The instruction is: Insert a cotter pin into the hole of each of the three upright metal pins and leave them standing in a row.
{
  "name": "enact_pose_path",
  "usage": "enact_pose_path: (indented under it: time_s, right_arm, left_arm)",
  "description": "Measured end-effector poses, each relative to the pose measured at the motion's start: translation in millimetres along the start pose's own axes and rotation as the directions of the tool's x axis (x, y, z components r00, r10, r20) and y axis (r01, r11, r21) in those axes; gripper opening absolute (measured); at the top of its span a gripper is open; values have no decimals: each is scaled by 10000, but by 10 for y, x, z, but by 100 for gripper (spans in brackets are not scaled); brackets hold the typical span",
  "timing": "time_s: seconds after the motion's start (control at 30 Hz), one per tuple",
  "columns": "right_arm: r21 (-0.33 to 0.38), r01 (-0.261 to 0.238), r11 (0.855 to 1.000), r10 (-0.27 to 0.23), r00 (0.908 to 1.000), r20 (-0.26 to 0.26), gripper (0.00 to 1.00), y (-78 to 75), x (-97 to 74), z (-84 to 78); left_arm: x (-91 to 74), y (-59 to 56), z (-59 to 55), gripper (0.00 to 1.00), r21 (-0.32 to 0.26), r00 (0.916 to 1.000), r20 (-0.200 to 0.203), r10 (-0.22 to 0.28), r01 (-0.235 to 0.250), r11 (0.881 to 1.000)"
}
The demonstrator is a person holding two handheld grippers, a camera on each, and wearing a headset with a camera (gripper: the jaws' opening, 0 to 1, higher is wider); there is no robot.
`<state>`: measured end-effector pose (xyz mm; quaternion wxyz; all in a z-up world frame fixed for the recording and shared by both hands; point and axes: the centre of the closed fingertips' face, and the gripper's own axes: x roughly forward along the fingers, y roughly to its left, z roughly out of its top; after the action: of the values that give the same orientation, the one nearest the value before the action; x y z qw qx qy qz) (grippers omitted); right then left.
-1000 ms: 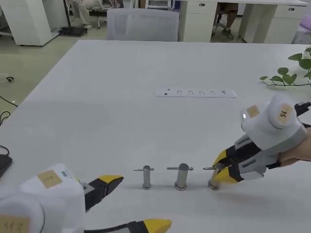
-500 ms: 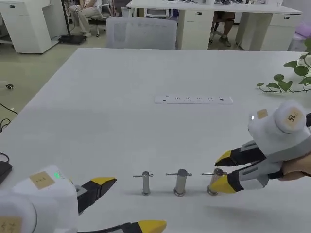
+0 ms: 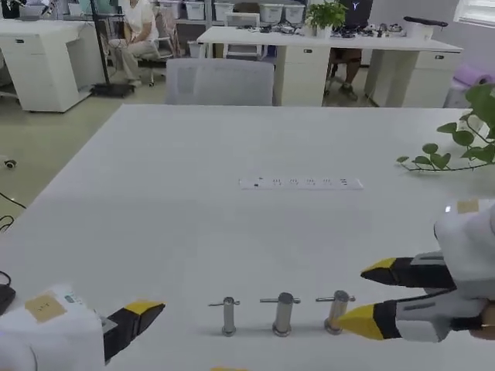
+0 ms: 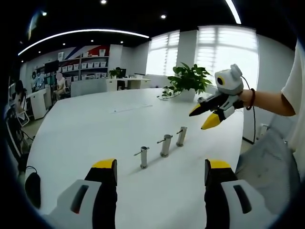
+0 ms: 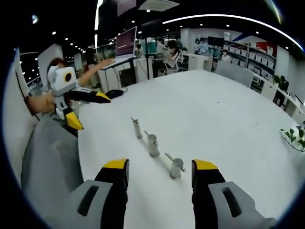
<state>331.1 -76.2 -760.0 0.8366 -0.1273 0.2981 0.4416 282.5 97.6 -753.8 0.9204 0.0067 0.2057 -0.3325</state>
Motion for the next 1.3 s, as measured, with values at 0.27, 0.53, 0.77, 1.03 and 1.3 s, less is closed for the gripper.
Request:
enact_pose_path:
  time_s: [0.27, 0.53, 0.77, 1.03, 1.3]
  right_arm:
    - [899, 253, 9956, -284, 9990, 331, 62, 218, -172, -105]
    - [1493, 629, 9868, -718, 9959, 544, 69, 379, -266, -292]
    - [1672, 794, 9827, -925, 9931, 721, 73, 458, -295, -380]
    - [1898, 1129, 9753, -1349, 9851, 1069, 81, 460, -317, -414]
    - [1985, 1125, 9736, -1350, 9854, 1034, 87, 461, -328, -453]
  left_arm:
    - [-112, 37, -24, 74, -252, 9996, -59, 269, -271, 9993]
    - [-209, 14, -24, 76, -487, 9992, -38, 393, -394, 9980]
    - [-263, 30, -73, 80, -616, 9986, -98, 529, -534, 9967]
    - [-315, 61, -86, 87, -604, 9973, 48, 733, -729, 9955]
    - [-324, 102, -32, 93, -423, 9957, 281, 879, -866, 9953]
